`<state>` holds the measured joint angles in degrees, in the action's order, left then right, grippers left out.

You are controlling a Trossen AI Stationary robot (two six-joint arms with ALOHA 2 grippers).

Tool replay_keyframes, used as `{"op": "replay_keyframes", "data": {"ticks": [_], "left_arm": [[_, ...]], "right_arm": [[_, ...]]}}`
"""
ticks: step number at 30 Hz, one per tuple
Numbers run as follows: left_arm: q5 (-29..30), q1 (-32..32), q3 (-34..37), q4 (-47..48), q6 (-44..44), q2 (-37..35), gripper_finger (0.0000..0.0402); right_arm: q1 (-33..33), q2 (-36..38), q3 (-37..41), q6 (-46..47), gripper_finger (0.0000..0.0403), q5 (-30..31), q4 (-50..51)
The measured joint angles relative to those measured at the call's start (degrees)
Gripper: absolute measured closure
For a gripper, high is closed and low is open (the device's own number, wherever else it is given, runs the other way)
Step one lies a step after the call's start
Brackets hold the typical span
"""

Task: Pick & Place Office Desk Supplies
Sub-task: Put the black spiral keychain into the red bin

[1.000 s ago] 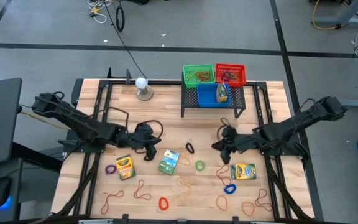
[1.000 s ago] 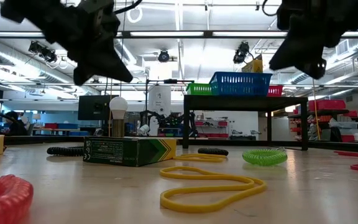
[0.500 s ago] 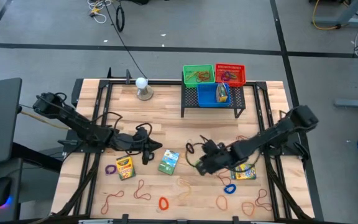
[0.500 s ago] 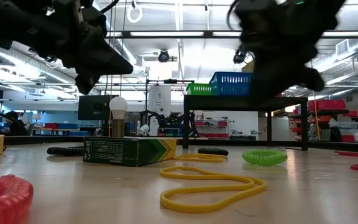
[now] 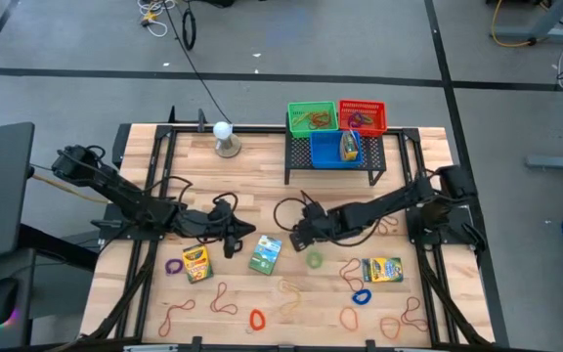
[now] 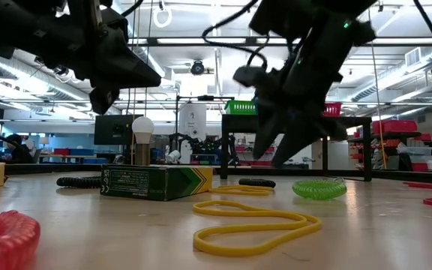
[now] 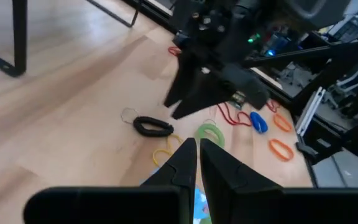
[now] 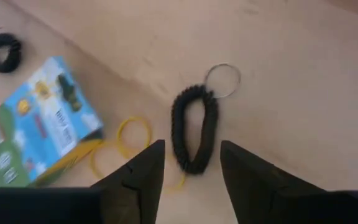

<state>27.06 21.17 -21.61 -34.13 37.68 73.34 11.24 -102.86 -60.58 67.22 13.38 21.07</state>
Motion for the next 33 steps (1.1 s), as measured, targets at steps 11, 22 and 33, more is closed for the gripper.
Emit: {"op": "replay_keyframes", "data": {"ticks": [11, 22, 33], "left_arm": [[-3.3, 0.0, 0.0, -0.3, 1.7, 0.0, 0.0374], [-3.1, -0.2, 0.0, -0.3, 0.8, 0.0, 0.0374], [-3.1, -0.2, 0.0, -0.4, -3.1, 0.0, 0.0374]], "right_arm": [[0.1, -5.3, 0.0, -1.8, 0.0276, 4.0, -1.3], [0.2, -5.1, 0.0, -8.7, 0.0354, 5.0, 0.9], [0.0, -3.2, 0.1, -38.7, 0.0384, 6.8, 14.7]]}}
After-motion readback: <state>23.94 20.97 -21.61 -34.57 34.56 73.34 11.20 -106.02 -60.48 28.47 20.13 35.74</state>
